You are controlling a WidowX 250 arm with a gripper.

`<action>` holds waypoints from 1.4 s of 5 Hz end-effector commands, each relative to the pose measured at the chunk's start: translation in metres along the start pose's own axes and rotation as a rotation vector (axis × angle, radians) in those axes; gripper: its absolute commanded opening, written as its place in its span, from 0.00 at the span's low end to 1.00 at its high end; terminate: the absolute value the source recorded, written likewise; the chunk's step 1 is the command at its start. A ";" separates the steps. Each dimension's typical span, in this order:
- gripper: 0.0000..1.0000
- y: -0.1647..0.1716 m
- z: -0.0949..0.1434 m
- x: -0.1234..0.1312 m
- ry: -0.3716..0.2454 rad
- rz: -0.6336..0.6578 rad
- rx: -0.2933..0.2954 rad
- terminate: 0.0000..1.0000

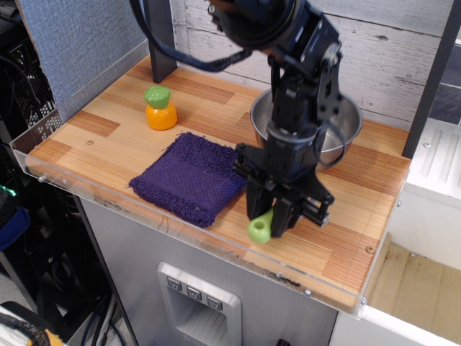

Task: Put the spatula on the towel.

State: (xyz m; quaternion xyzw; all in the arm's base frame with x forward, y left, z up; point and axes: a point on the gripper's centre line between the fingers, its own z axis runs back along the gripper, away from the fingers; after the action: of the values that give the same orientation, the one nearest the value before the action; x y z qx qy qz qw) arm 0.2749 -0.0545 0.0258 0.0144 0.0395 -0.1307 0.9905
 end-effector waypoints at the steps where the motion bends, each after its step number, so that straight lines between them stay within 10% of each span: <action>1: 0.00 0.004 0.083 0.002 -0.154 -0.039 -0.080 0.00; 3: 0.00 0.097 0.117 -0.042 -0.163 0.134 -0.064 0.00; 5: 0.00 0.175 0.101 -0.082 -0.092 0.232 -0.061 0.00; 7: 0.00 0.150 0.056 -0.073 -0.015 0.213 -0.041 0.00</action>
State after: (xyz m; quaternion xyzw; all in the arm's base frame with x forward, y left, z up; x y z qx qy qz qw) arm 0.2501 0.1018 0.0783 -0.0117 0.0508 -0.0273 0.9983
